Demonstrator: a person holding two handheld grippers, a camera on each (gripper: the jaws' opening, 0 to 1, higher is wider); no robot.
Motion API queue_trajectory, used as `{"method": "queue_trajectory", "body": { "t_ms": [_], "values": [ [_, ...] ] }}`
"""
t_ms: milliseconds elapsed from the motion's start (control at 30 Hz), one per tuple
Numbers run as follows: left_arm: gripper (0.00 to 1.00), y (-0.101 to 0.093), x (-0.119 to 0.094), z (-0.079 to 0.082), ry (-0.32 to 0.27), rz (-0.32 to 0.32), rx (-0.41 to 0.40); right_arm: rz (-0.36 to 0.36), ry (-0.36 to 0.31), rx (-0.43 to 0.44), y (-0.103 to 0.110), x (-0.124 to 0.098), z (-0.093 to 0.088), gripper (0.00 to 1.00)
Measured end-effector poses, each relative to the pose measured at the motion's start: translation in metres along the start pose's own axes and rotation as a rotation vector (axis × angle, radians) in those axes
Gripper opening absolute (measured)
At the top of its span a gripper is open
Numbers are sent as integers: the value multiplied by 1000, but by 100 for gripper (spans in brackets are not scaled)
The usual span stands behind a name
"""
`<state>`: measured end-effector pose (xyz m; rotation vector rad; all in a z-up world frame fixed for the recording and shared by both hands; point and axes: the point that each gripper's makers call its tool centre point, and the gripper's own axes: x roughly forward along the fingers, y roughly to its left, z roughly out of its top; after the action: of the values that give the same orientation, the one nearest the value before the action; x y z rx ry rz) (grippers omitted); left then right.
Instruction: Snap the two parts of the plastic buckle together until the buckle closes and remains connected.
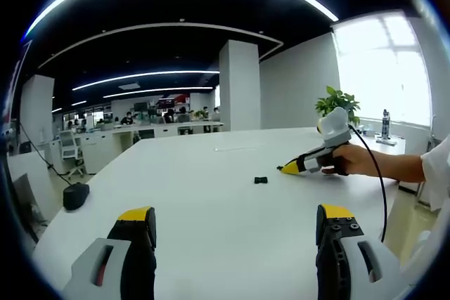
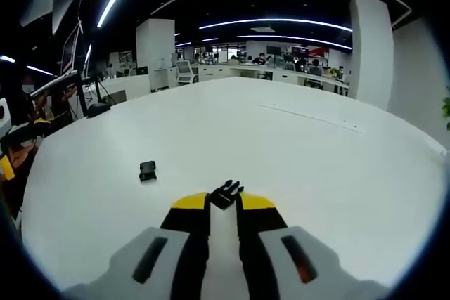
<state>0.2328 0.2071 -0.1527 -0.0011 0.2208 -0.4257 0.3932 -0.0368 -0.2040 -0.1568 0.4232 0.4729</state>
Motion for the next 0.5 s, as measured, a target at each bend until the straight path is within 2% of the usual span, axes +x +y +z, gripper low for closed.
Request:
{"method": "queue_trajectory", "body": {
  "t_ms": [500],
  "values": [
    [96, 0, 0, 0, 0, 1, 3, 38, -4, -9, 2, -4, -1, 13]
  ]
}}
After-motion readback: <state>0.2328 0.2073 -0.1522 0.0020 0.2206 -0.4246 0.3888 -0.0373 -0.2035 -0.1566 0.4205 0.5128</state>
